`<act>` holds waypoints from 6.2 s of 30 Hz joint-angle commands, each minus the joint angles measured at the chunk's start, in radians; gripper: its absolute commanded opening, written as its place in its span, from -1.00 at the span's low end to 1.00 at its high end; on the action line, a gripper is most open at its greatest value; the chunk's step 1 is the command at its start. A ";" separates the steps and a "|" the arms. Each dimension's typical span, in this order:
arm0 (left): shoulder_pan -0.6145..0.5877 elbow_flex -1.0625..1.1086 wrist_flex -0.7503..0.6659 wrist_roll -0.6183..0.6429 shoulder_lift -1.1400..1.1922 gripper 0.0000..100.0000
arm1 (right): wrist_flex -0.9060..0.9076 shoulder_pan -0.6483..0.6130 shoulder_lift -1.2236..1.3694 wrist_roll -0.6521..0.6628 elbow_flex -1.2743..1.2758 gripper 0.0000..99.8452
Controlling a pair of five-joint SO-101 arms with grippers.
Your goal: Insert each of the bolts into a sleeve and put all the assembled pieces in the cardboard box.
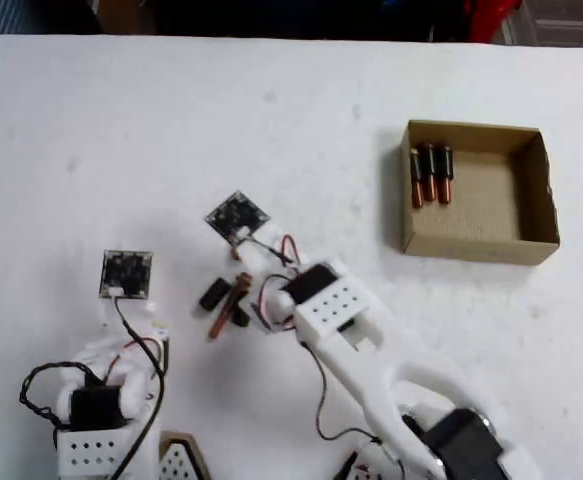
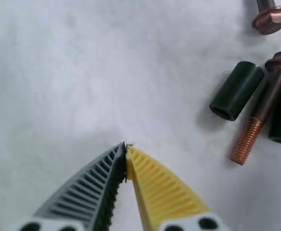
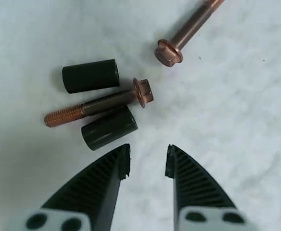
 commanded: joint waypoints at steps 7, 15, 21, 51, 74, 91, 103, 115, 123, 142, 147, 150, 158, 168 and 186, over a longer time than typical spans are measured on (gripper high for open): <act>-0.010 -0.003 -0.031 -0.011 -0.010 -0.95 | 0.091 -0.038 0.145 -0.186 -0.209 -0.78; -0.010 -0.003 -0.031 -0.011 -0.010 -0.95 | 0.116 -0.051 0.236 -0.411 -0.273 -0.78; -0.010 -0.003 -0.031 -0.011 -0.010 -0.95 | 0.119 -0.062 0.278 -0.537 -0.316 -0.78; -0.015 -0.003 -0.037 -0.009 -0.010 -0.95 | 0.128 -0.062 0.421 -0.612 -0.282 -0.78; -0.015 -0.003 -0.035 -0.011 -0.010 -0.95 | 0.197 0.277 0.415 -0.103 -0.288 -0.78; -0.015 -0.003 -0.035 -0.011 -0.010 -0.95 | 0.191 0.414 0.421 0.048 -0.311 -0.78; -0.013 -0.003 -0.034 -0.011 -0.010 -0.95 | 0.197 0.412 0.424 0.089 -0.304 -0.78; -0.013 -0.003 -0.034 -0.011 -0.010 -0.95 | 0.196 0.412 0.401 0.095 -0.313 -0.97; -0.013 -0.003 -0.035 -0.011 -0.010 -0.95 | 0.243 0.415 0.163 0.097 -0.308 -0.97; -0.012 -0.003 -0.037 -0.012 -0.010 -0.95 | 0.538 0.418 -0.562 0.089 -0.256 -0.97; -0.010 -0.003 -0.037 -0.012 -0.010 -0.95 | 0.535 0.418 -0.751 0.095 -0.146 -0.97; -0.010 -0.003 -0.037 -0.012 -0.010 -0.95 | 0.535 0.418 -0.862 0.095 -0.100 -0.97; -0.008 -0.018 -0.037 -0.012 -0.010 -0.95 | 0.447 0.420 -1.104 0.091 0.091 -0.97; -0.010 -0.003 -0.091 -0.012 -0.010 -0.95 | 0.266 0.420 -1.294 0.087 0.350 -0.97; -0.010 -0.003 -0.084 -0.207 -0.010 -0.95 | 0.191 0.420 -1.509 0.018 0.563 -0.97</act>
